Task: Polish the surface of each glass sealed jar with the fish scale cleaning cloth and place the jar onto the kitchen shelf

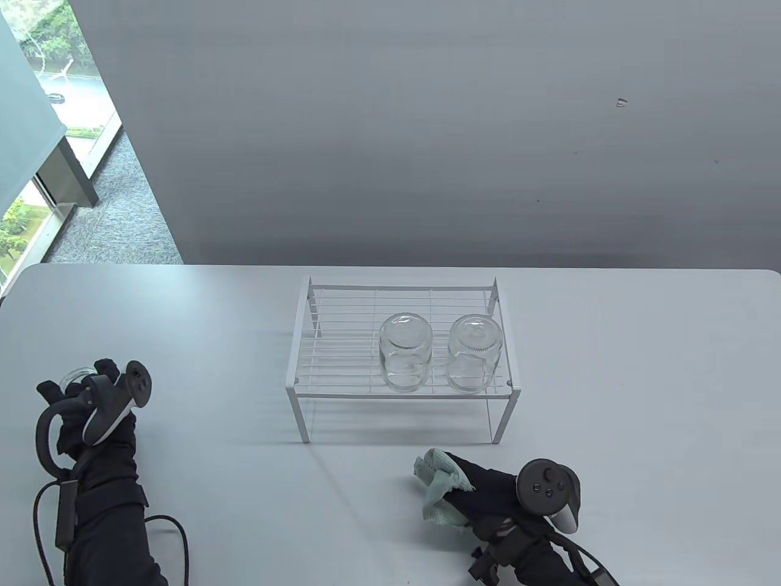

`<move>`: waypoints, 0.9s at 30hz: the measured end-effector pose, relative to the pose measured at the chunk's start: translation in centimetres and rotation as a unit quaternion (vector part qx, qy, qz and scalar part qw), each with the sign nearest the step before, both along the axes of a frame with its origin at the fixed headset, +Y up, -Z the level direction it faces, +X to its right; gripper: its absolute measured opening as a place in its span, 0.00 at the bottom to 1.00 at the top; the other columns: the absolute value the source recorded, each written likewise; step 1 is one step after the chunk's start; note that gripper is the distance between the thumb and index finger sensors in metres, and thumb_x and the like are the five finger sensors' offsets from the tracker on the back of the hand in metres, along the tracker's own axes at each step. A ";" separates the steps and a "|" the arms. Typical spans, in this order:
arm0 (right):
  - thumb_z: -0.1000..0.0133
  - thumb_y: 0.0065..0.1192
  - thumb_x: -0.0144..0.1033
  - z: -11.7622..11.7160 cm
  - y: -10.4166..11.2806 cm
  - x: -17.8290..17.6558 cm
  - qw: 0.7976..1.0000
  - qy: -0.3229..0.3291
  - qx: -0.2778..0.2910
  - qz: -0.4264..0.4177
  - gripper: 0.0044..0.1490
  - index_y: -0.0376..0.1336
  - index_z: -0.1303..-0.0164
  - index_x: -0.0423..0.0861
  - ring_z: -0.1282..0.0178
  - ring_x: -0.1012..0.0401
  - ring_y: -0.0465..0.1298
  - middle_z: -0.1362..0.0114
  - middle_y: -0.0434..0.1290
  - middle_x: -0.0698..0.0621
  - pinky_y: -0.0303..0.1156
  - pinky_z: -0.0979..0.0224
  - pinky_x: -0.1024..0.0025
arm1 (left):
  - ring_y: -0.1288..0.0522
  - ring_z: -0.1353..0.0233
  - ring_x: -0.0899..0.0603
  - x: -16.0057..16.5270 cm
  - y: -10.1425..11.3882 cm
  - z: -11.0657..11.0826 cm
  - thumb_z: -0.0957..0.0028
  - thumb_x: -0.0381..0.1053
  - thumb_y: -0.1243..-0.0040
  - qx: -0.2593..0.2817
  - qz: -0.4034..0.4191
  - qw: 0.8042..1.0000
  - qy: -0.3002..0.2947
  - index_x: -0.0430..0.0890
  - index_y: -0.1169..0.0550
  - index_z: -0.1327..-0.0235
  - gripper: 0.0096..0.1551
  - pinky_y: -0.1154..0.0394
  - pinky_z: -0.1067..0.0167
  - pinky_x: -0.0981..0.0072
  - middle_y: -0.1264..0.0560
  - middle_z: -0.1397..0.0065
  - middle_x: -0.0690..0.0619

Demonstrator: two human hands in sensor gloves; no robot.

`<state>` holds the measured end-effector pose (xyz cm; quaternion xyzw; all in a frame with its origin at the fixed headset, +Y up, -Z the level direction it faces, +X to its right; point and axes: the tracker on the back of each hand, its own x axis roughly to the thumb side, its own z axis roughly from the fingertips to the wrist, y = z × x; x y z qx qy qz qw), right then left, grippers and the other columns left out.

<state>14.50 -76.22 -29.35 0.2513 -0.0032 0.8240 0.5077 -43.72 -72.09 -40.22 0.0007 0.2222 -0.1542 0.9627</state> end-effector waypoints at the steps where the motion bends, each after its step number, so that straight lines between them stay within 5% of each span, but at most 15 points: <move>1: 0.43 0.64 0.37 0.0 0.0 0.0 1.000 -0.001 0.000 -0.001 0.36 0.65 0.34 0.27 0.52 0.35 0.79 0.43 0.74 0.26 0.67 0.45 0.36 | 0.21 0.41 0.42 0.0 0.0 0.0 0.54 0.47 0.29 0.002 0.008 1.000 -0.004 0.47 0.37 0.25 0.44 0.46 0.27 0.33 0.23 0.37 0.49; 8: 0.43 0.64 0.37 0.1 0.2 0.2 1.000 -0.003 0.006 -0.005 0.36 0.65 0.34 0.26 0.52 0.35 0.79 0.43 0.74 0.26 0.67 0.45 0.36 | 0.18 0.49 0.46 1.5 -0.4 0.5 0.54 0.47 0.29 -0.001 -0.017 0.999 -0.041 0.48 0.34 0.27 0.41 0.43 0.27 0.36 0.21 0.43 0.52; 14: 0.43 0.64 0.37 0.1 0.3 0.2 1.000 0.002 0.006 -0.016 0.35 0.65 0.34 0.27 0.52 0.35 0.79 0.43 0.74 0.26 0.67 0.45 0.36 | 0.17 0.51 0.46 4.3 1.4 1.3 0.55 0.48 0.28 0.014 -0.001 0.997 -0.071 0.46 0.32 0.28 0.40 0.43 0.27 0.36 0.20 0.45 0.51; 18: 0.43 0.64 0.37 0.1 0.2 0.1 1.000 0.005 0.003 -0.025 0.36 0.65 0.34 0.27 0.52 0.35 0.79 0.43 0.74 0.26 0.67 0.45 0.36 | 0.17 0.51 0.45 7.1 3.2 1.8 0.53 0.48 0.29 -0.051 0.054 0.995 -0.062 0.44 0.35 0.26 0.43 0.44 0.27 0.35 0.20 0.44 0.50; 27: 0.43 0.64 0.37 0.3 0.3 -0.1 0.999 0.013 0.003 -0.033 0.35 0.65 0.34 0.27 0.52 0.35 0.79 0.43 0.74 0.26 0.67 0.45 0.36 | 0.15 0.57 0.46 15.5 5.6 5.8 0.53 0.48 0.28 -0.140 0.164 0.961 -0.176 0.42 0.28 0.31 0.36 0.39 0.29 0.40 0.18 0.48 0.47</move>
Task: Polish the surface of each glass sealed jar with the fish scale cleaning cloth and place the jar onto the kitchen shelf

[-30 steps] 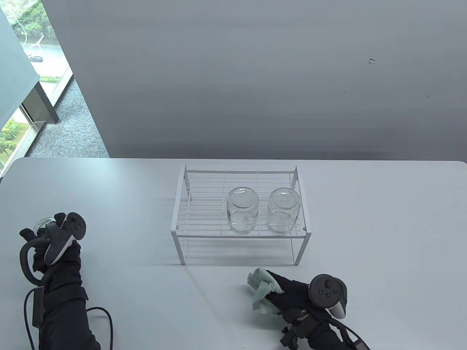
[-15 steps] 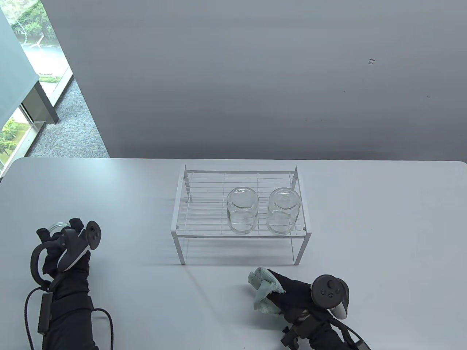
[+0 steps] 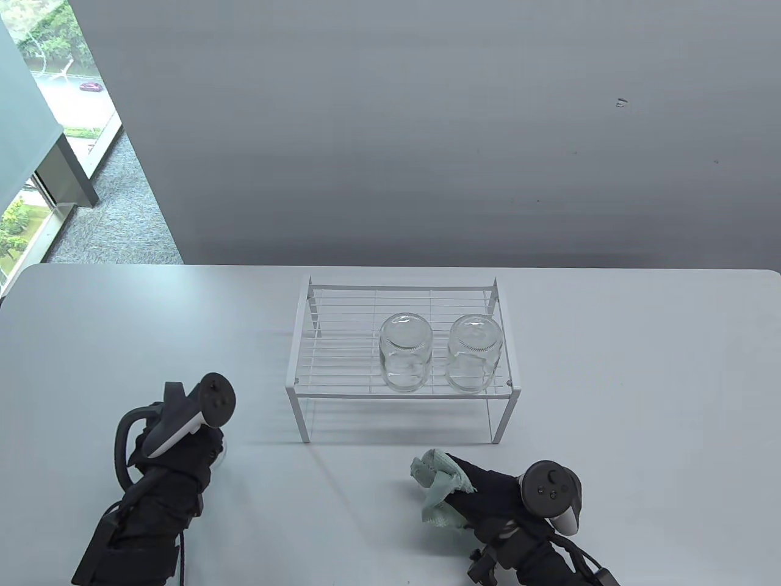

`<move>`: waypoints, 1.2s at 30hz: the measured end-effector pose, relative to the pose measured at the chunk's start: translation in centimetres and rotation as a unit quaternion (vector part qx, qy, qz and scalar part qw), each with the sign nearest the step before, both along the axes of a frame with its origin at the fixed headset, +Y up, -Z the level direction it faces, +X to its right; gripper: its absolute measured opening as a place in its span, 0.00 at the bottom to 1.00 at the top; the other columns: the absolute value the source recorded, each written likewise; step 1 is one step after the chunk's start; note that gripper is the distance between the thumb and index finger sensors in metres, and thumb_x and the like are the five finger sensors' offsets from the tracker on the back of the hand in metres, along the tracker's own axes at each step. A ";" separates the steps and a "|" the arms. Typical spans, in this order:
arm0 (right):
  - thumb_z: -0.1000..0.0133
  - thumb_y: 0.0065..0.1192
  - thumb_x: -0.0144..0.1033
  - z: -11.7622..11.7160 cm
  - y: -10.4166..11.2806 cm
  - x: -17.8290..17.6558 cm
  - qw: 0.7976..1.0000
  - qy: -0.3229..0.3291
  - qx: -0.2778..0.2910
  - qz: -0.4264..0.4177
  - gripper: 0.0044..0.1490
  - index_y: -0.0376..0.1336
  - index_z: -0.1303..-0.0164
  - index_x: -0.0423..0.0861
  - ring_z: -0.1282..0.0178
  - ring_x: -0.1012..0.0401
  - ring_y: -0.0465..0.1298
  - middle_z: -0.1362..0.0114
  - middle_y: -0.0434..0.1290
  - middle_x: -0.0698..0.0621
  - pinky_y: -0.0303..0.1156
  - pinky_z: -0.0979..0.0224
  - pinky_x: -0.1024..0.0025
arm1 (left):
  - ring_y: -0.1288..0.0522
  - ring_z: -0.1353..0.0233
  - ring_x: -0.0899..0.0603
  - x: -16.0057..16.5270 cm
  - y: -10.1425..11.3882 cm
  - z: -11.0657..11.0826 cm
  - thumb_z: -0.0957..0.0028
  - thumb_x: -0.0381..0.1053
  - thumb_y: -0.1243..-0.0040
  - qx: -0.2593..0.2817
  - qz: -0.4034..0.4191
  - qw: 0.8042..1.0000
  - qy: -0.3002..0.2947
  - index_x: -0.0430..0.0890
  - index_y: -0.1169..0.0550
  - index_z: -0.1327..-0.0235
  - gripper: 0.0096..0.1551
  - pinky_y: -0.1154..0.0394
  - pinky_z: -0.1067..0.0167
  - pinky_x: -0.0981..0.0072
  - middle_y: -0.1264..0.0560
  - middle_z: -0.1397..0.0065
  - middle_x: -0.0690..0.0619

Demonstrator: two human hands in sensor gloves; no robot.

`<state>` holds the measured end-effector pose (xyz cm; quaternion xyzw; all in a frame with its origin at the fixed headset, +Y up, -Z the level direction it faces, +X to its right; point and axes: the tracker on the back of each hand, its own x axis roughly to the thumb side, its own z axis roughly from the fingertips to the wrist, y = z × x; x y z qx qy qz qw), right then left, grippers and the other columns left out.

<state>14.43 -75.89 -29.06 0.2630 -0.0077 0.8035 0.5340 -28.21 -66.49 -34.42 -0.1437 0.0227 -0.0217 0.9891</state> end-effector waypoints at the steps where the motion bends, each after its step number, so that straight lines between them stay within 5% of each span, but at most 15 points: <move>1: 0.43 0.64 0.37 0.0 0.0 0.0 1.000 0.000 0.000 -0.001 0.36 0.65 0.34 0.26 0.52 0.35 0.79 0.43 0.74 0.26 0.67 0.45 0.36 | 0.14 0.57 0.46 1.1 0.2 0.6 0.53 0.49 0.28 -0.017 0.015 1.000 -0.017 0.41 0.27 0.32 0.36 0.38 0.29 0.40 0.18 0.48 0.47; 8: 0.43 0.64 0.37 -0.1 0.1 0.3 0.999 -0.026 0.011 -0.018 0.35 0.65 0.33 0.28 0.51 0.34 0.79 0.42 0.73 0.26 0.66 0.44 0.36 | 0.14 0.56 0.46 5.9 0.1 2.9 0.52 0.48 0.29 -0.064 0.156 0.978 -0.120 0.42 0.27 0.34 0.33 0.38 0.30 0.41 0.18 0.48 0.46; 13: 0.43 0.63 0.37 -0.1 0.0 0.9 0.997 -0.064 0.010 -0.049 0.35 0.64 0.33 0.28 0.48 0.33 0.77 0.39 0.71 0.25 0.64 0.43 0.34 | 0.14 0.57 0.46 8.7 -0.9 3.4 0.51 0.48 0.30 -0.083 0.323 0.928 -0.165 0.42 0.26 0.34 0.32 0.37 0.30 0.41 0.17 0.48 0.46; 16: 0.43 0.63 0.37 -0.1 0.3 1.2 0.995 -0.079 0.013 -0.066 0.35 0.64 0.33 0.27 0.46 0.32 0.76 0.38 0.70 0.24 0.63 0.42 0.33 | 0.14 0.57 0.47 10.7 -1.6 3.5 0.51 0.49 0.31 -0.046 0.385 0.903 -0.185 0.43 0.26 0.35 0.31 0.37 0.31 0.42 0.17 0.48 0.47; 21: 0.43 0.63 0.37 0.0 0.7 1.6 0.991 -0.104 0.037 -0.077 0.36 0.64 0.33 0.27 0.44 0.31 0.74 0.36 0.68 0.24 0.62 0.41 0.33 | 0.14 0.55 0.49 13.2 -3.1 3.5 0.49 0.50 0.34 0.005 0.450 0.877 -0.169 0.46 0.26 0.35 0.29 0.38 0.29 0.44 0.18 0.46 0.49; 29: 0.44 0.63 0.37 0.3 1.7 1.1 0.985 -0.105 0.128 -0.044 0.36 0.64 0.32 0.29 0.36 0.30 0.69 0.32 0.66 0.27 0.59 0.38 0.31 | 0.14 0.50 0.50 15.7 -6.3 3.8 0.44 0.49 0.42 -0.028 0.576 0.808 -0.120 0.49 0.27 0.35 0.23 0.42 0.28 0.45 0.20 0.41 0.48; 36: 0.43 0.63 0.38 0.5 1.9 -0.8 0.985 -0.069 0.155 -0.009 0.37 0.62 0.30 0.30 0.29 0.28 0.60 0.29 0.63 0.28 0.53 0.36 0.28 | 0.15 0.46 0.50 15.5 -8.9 4.3 0.40 0.48 0.47 -0.074 0.692 0.715 -0.067 0.50 0.29 0.32 0.23 0.45 0.27 0.45 0.21 0.38 0.47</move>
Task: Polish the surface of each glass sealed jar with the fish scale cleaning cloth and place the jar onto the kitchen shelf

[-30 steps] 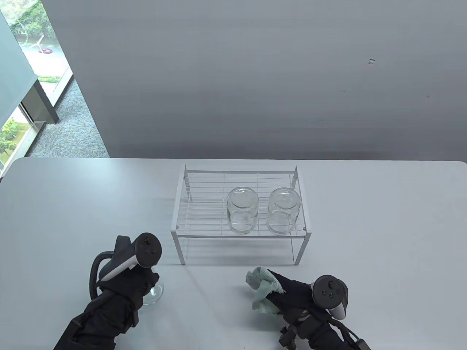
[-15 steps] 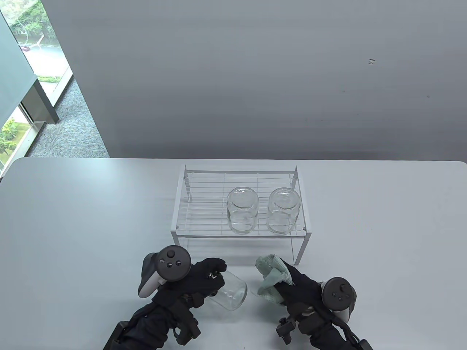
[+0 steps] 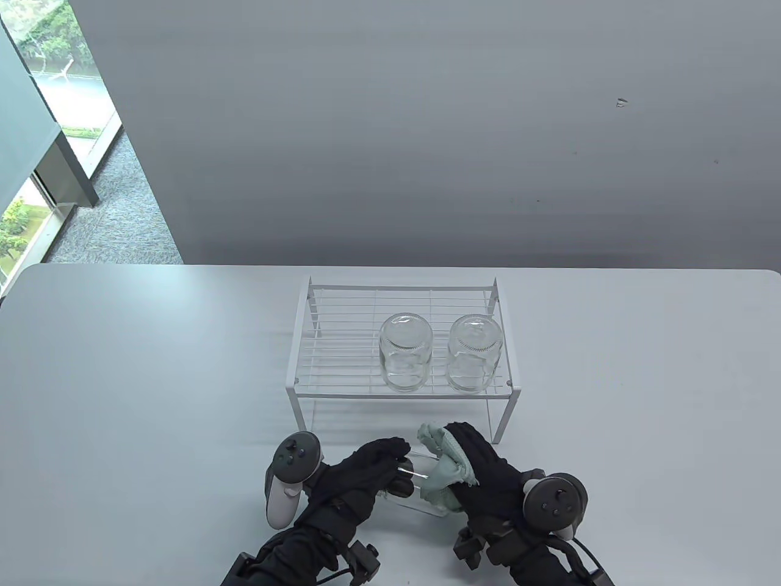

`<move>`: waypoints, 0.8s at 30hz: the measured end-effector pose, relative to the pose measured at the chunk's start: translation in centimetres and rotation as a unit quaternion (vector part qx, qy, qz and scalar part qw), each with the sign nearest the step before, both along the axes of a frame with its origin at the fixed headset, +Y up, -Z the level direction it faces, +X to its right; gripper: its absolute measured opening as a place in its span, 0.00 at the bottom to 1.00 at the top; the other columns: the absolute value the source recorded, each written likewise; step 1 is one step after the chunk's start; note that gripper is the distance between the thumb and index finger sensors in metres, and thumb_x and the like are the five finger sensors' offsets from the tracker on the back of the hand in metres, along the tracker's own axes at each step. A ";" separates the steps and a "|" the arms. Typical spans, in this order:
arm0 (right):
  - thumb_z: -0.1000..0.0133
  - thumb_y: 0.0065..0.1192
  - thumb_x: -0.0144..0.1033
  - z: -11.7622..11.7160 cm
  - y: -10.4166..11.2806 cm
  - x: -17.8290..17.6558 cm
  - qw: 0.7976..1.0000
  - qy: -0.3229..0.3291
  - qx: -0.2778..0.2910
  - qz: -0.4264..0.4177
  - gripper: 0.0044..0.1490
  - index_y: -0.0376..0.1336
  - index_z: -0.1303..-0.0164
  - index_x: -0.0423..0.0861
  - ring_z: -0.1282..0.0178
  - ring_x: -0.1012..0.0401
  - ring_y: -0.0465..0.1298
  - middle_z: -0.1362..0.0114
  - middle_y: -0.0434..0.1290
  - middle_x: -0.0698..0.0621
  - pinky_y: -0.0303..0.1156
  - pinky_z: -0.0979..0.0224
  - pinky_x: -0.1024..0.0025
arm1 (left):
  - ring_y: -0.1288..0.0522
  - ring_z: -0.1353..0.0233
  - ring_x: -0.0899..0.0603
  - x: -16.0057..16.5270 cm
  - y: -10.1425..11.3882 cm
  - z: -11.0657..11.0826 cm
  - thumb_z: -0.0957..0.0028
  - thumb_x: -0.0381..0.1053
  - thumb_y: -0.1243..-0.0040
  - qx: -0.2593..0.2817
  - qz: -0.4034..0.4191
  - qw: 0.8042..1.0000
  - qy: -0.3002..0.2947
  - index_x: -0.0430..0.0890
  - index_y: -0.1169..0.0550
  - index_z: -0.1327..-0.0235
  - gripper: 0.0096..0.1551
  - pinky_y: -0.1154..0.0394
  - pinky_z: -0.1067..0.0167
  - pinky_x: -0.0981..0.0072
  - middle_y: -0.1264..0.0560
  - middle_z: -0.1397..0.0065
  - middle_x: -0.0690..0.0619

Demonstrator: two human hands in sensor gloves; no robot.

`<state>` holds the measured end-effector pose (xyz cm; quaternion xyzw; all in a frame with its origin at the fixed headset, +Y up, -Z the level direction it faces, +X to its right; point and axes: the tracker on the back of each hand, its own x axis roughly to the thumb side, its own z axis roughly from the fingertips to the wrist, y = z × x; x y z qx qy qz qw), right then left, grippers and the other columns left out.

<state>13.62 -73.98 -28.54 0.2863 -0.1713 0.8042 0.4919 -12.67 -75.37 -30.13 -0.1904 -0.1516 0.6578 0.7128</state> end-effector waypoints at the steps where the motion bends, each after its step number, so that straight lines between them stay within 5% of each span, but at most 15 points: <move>1: 0.43 0.62 0.38 0.0 0.0 -0.5 1.000 0.013 0.003 0.018 0.37 0.62 0.29 0.30 0.29 0.28 0.59 0.28 0.63 0.28 0.52 0.36 0.28 | 0.15 0.44 0.50 -0.1 -0.1 0.1 0.40 0.48 0.48 -0.006 0.013 1.000 -0.003 0.50 0.30 0.31 0.23 0.46 0.27 0.45 0.22 0.37 0.47; 9: 0.42 0.63 0.44 0.7 0.8 -3.5 0.979 0.043 0.055 0.194 0.47 0.53 0.24 0.28 0.27 0.24 0.49 0.25 0.54 0.25 0.45 0.35 0.25 | 0.18 0.39 0.45 -0.6 -0.4 0.3 0.39 0.49 0.53 -0.039 0.074 0.996 0.002 0.46 0.35 0.26 0.27 0.54 0.27 0.46 0.26 0.33 0.42; 13: 0.43 0.65 0.49 0.7 1.2 -4.6 0.961 0.023 0.044 0.271 0.53 0.48 0.23 0.27 0.28 0.23 0.48 0.26 0.50 0.23 0.45 0.35 0.25 | 0.20 0.37 0.43 -0.5 -0.4 0.4 0.40 0.62 0.46 -0.037 0.080 0.996 -0.011 0.43 0.39 0.23 0.39 0.57 0.28 0.45 0.29 0.30 0.39; 16: 0.43 0.64 0.53 0.7 1.4 -5.5 0.935 0.005 0.028 0.355 0.57 0.44 0.23 0.27 0.28 0.23 0.48 0.25 0.49 0.22 0.45 0.35 0.25 | 0.21 0.35 0.43 -0.2 -0.4 0.3 0.43 0.63 0.38 -0.031 0.060 0.998 -0.014 0.42 0.41 0.23 0.45 0.57 0.29 0.43 0.30 0.29 0.38; 20: 0.43 0.64 0.55 0.9 1.3 -6.0 0.929 0.000 0.036 0.369 0.59 0.44 0.23 0.26 0.29 0.23 0.51 0.26 0.50 0.22 0.47 0.35 0.25 | 0.19 0.39 0.46 0.1 -0.2 0.4 0.46 0.53 0.33 -0.021 0.011 1.000 0.009 0.42 0.40 0.24 0.43 0.54 0.29 0.43 0.28 0.32 0.41; 24: 0.44 0.66 0.54 0.8 1.1 -5.7 0.949 0.019 0.059 0.308 0.58 0.45 0.23 0.26 0.29 0.23 0.51 0.26 0.52 0.23 0.47 0.35 0.26 | 0.16 0.46 0.50 -0.3 -0.1 0.3 0.47 0.48 0.33 0.011 -0.015 0.998 0.055 0.44 0.35 0.28 0.37 0.48 0.29 0.46 0.23 0.38 0.45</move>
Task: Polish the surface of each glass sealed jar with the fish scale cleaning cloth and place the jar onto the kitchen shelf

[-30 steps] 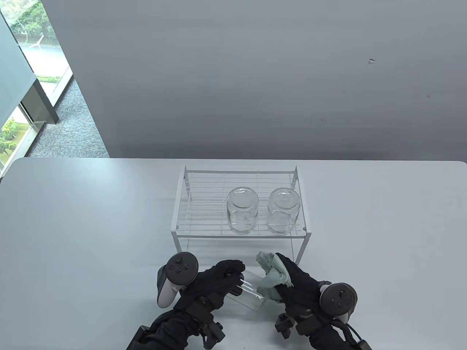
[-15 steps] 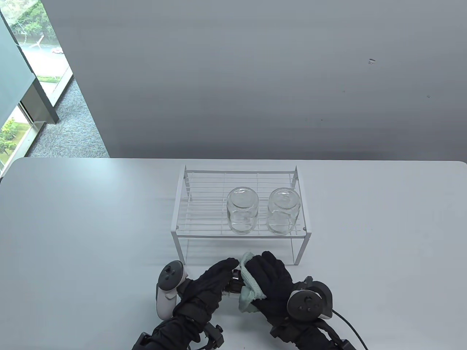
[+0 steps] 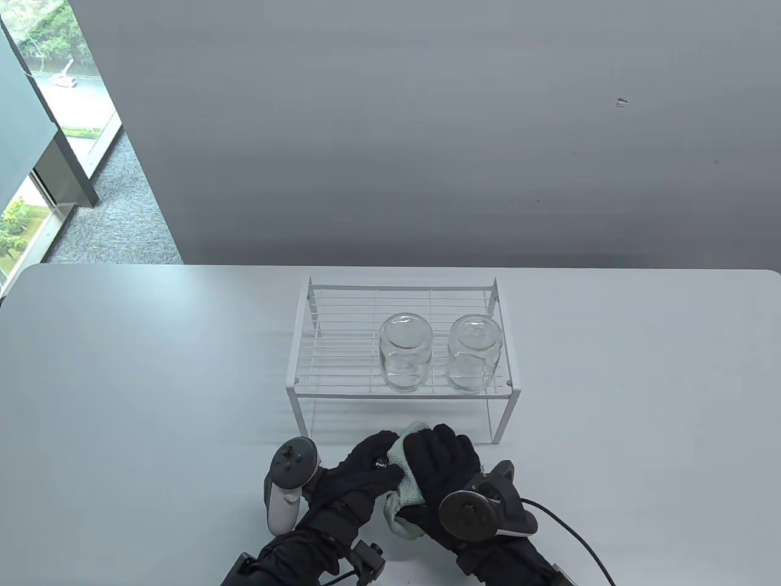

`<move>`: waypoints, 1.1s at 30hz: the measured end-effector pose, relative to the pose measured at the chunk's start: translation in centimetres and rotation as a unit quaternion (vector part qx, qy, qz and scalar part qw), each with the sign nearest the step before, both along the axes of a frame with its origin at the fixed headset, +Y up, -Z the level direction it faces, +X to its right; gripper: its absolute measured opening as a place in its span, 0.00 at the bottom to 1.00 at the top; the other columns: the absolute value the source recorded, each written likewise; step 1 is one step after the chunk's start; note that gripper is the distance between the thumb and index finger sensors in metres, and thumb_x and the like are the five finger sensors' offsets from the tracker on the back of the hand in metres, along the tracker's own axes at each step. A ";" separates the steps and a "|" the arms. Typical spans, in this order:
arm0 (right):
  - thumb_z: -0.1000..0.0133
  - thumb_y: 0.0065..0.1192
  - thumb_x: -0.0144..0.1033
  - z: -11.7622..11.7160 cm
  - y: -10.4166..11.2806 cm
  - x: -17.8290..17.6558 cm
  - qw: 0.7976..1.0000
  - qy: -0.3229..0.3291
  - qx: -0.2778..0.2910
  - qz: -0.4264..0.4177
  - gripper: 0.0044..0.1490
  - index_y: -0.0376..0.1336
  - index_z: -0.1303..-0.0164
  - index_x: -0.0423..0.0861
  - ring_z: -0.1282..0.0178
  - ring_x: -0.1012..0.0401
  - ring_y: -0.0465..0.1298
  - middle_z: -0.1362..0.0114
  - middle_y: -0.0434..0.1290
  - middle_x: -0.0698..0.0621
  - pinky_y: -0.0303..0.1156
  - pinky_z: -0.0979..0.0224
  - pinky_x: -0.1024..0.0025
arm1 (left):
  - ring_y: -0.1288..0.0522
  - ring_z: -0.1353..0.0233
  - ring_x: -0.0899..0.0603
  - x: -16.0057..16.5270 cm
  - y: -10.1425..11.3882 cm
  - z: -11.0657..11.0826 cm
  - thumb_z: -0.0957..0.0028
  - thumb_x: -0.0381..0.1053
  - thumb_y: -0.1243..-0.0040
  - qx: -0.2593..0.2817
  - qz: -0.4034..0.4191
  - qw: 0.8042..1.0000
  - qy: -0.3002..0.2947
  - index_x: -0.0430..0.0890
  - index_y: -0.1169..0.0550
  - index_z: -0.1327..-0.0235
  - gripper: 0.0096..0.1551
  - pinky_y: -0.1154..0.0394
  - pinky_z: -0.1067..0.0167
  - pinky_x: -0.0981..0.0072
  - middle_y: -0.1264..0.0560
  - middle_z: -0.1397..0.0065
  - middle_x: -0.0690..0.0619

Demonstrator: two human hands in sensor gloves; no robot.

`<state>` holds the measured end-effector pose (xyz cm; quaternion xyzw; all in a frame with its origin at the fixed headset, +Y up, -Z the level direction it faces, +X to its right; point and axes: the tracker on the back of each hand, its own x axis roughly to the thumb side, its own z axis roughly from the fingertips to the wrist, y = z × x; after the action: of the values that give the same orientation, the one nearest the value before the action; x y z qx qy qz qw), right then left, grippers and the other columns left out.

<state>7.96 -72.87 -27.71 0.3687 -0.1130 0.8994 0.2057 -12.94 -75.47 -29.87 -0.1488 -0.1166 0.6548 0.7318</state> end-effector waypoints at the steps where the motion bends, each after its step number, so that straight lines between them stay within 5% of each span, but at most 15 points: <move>1: 0.44 0.66 0.53 0.0 0.0 0.2 1.000 0.015 0.002 -0.018 0.58 0.45 0.23 0.27 0.28 0.24 0.51 0.26 0.51 0.23 0.47 0.35 0.25 | 0.16 0.46 0.50 -0.2 0.0 -0.1 0.47 0.48 0.33 -0.007 0.008 1.000 0.001 0.44 0.35 0.28 0.36 0.48 0.29 0.46 0.23 0.38 0.45; 8: 0.46 0.68 0.49 0.4 0.3 0.7 0.995 0.065 0.075 -0.022 0.56 0.45 0.23 0.29 0.27 0.25 0.51 0.25 0.51 0.25 0.46 0.34 0.25 | 0.16 0.45 0.51 -1.1 -0.7 -0.5 0.45 0.49 0.35 -0.039 0.050 0.998 0.021 0.43 0.38 0.26 0.37 0.49 0.28 0.47 0.24 0.37 0.46; 13: 0.46 0.67 0.50 0.7 -0.3 -0.4 0.994 0.036 0.101 0.016 0.57 0.43 0.23 0.30 0.29 0.25 0.54 0.26 0.53 0.25 0.49 0.35 0.26 | 0.18 0.41 0.49 0.1 -0.8 -0.1 0.41 0.50 0.42 -0.046 0.060 0.997 -0.034 0.43 0.41 0.25 0.35 0.53 0.27 0.50 0.27 0.34 0.45; 19: 0.43 0.59 0.54 -0.5 -0.9 1.5 0.996 0.012 0.024 -0.087 0.48 0.52 0.24 0.34 0.33 0.28 0.64 0.29 0.60 0.27 0.57 0.37 0.31 | 0.19 0.40 0.46 1.0 -0.2 0.5 0.39 0.55 0.49 -0.014 0.044 0.997 -0.061 0.42 0.45 0.23 0.37 0.57 0.26 0.55 0.27 0.33 0.44; 25: 0.41 0.55 0.49 -1.4 -1.4 3.5 0.983 0.014 -0.051 -0.178 0.42 0.57 0.25 0.33 0.36 0.28 0.67 0.31 0.64 0.26 0.60 0.39 0.31 | 0.17 0.43 0.48 0.0 -0.5 0.6 0.40 0.49 0.50 -0.023 0.068 0.997 -0.025 0.43 0.43 0.24 0.33 0.54 0.26 0.56 0.24 0.36 0.46; 33: 0.44 0.64 0.43 -0.3 -0.5 2.5 0.995 0.065 0.015 -0.070 0.47 0.51 0.23 0.33 0.31 0.26 0.60 0.26 0.54 0.25 0.54 0.36 0.28 | 0.18 0.42 0.48 -0.2 -0.8 0.6 0.40 0.50 0.51 -0.016 0.080 0.997 -0.014 0.43 0.45 0.24 0.34 0.55 0.25 0.57 0.25 0.35 0.46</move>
<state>10.44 -73.40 -28.06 0.4206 -0.1383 0.8553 0.2693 -13.09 -76.24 -29.31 -0.1598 -0.1277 0.7109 0.6729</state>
